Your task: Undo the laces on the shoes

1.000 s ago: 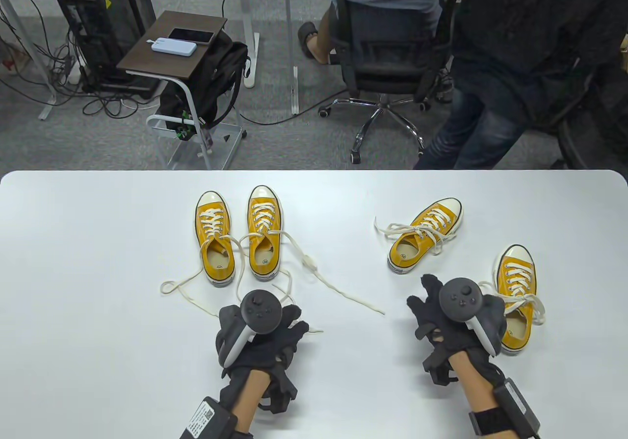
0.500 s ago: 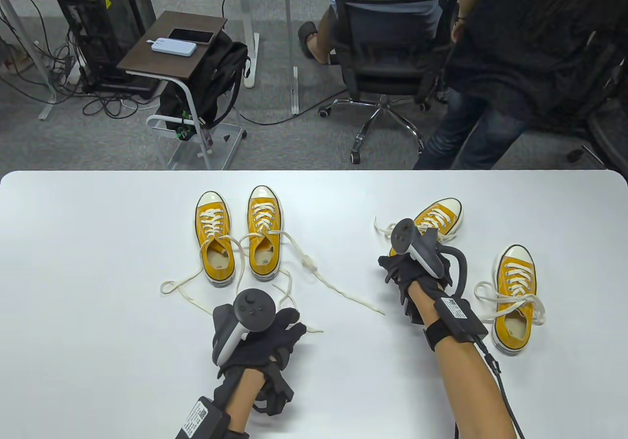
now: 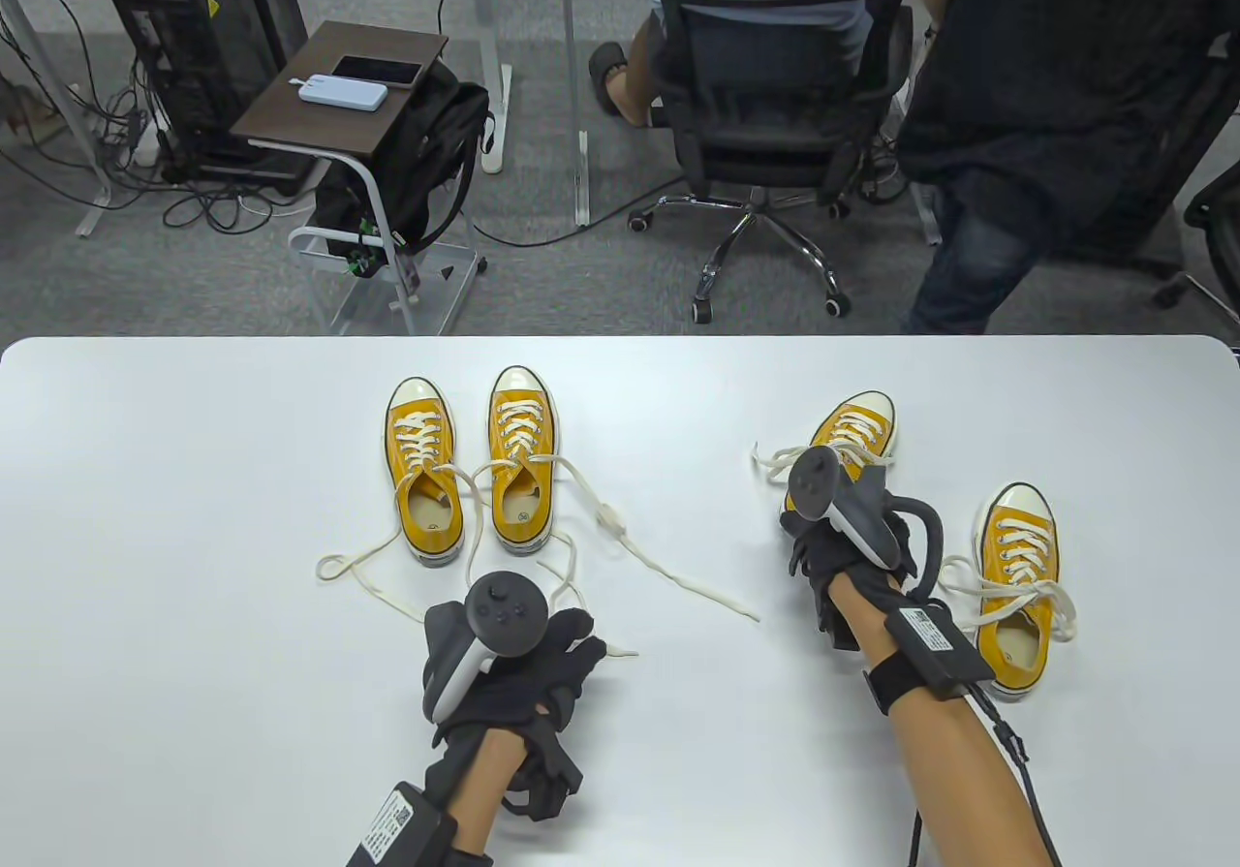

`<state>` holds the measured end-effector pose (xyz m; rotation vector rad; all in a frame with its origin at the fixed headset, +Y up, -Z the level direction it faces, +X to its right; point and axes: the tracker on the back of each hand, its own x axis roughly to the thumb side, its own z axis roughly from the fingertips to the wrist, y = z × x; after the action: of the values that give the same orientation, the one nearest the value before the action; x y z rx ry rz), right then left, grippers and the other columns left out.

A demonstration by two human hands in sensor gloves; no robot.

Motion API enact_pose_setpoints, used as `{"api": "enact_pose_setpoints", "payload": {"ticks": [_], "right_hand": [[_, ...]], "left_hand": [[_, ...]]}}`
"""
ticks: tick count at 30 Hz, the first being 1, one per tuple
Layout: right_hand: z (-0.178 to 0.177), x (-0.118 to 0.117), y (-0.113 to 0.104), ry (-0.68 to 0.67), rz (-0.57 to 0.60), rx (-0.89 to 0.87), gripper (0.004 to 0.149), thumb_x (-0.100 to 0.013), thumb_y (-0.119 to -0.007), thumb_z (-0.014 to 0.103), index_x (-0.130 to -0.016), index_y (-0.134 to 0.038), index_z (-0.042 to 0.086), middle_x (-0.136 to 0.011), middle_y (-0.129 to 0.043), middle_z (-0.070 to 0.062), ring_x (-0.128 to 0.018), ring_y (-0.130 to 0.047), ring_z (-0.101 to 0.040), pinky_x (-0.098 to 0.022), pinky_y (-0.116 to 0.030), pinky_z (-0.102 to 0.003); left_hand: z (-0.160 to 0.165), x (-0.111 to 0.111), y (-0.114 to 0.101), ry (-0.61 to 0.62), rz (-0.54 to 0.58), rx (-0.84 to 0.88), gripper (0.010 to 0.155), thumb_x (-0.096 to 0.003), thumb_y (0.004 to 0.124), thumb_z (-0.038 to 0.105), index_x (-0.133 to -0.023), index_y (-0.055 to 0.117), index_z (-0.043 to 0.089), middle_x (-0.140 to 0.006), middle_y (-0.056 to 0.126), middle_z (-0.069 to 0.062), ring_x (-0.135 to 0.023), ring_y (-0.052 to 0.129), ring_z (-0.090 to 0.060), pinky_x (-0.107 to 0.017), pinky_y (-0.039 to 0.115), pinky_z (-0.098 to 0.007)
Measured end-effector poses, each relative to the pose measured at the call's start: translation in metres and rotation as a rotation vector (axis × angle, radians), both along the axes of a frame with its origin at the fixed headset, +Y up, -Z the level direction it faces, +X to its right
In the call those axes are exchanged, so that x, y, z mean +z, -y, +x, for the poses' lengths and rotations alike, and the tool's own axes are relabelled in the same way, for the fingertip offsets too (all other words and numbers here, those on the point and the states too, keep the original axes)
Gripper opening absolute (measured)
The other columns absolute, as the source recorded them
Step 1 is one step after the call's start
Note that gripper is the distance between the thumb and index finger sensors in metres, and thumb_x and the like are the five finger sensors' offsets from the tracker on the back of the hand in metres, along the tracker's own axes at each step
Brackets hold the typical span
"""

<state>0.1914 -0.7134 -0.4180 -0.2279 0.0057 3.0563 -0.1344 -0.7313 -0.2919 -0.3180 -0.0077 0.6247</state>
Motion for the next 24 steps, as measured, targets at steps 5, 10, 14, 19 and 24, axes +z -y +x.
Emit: {"api": "enact_pose_setpoints", "payload": {"ticks": [5,10,14,19,24], "right_hand": [[-0.005,0.02,-0.028,-0.061,0.057,0.006,0.038,-0.039,-0.083,0.047,-0.071,-0.092,0.028,-0.042,-0.096,-0.004,-0.033,-0.099,-0.031,-0.02,-0.082,-0.044],[-0.015,0.043,-0.064,-0.135,0.103,-0.019,0.038,-0.039,-0.083,0.047,-0.071,-0.092,0.028,-0.042,-0.096,-0.004,-0.033,-0.099,-0.031,-0.02,-0.082,-0.044],[-0.027,0.073,-0.085,-0.218,0.146,-0.062,0.038,-0.04,-0.083,0.047,-0.071,-0.092,0.027,-0.042,-0.096,-0.005,-0.033,-0.099,-0.031,-0.02,-0.082,-0.044],[-0.043,0.117,-0.097,-0.348,0.13,-0.071,0.038,-0.04,-0.083,0.047,-0.072,-0.092,0.027,-0.042,-0.096,-0.005,-0.033,-0.099,-0.031,-0.02,-0.082,-0.044],[-0.059,0.159,-0.094,-0.473,0.097,-0.078,0.038,-0.041,-0.083,0.047,-0.072,-0.092,0.026,-0.041,-0.097,-0.005,-0.032,-0.1,-0.031,-0.02,-0.082,-0.044]], "left_hand": [[-0.003,0.001,-0.002,-0.014,0.005,0.02,0.06,-0.0485,0.072,0.053,-0.103,0.078,0.027,-0.097,0.084,-0.02,-0.08,0.083,-0.047,-0.054,0.075,-0.055],[-0.008,0.0,-0.001,-0.032,-0.01,0.035,0.06,-0.0485,0.072,0.052,-0.103,0.078,0.027,-0.097,0.084,-0.02,-0.08,0.083,-0.047,-0.054,0.074,-0.056],[-0.014,-0.001,-0.003,-0.054,-0.002,0.052,0.06,-0.0485,0.072,0.052,-0.103,0.078,0.027,-0.097,0.083,-0.02,-0.08,0.083,-0.048,-0.054,0.074,-0.056],[-0.021,-0.002,-0.002,-0.08,-0.002,0.064,0.061,-0.0486,0.072,0.052,-0.103,0.079,0.027,-0.097,0.083,-0.02,-0.08,0.083,-0.048,-0.054,0.074,-0.056],[-0.026,-0.003,-0.002,-0.098,-0.002,0.075,0.06,-0.0486,0.072,0.052,-0.103,0.078,0.027,-0.097,0.083,-0.02,-0.08,0.083,-0.048,-0.054,0.074,-0.056]]}}
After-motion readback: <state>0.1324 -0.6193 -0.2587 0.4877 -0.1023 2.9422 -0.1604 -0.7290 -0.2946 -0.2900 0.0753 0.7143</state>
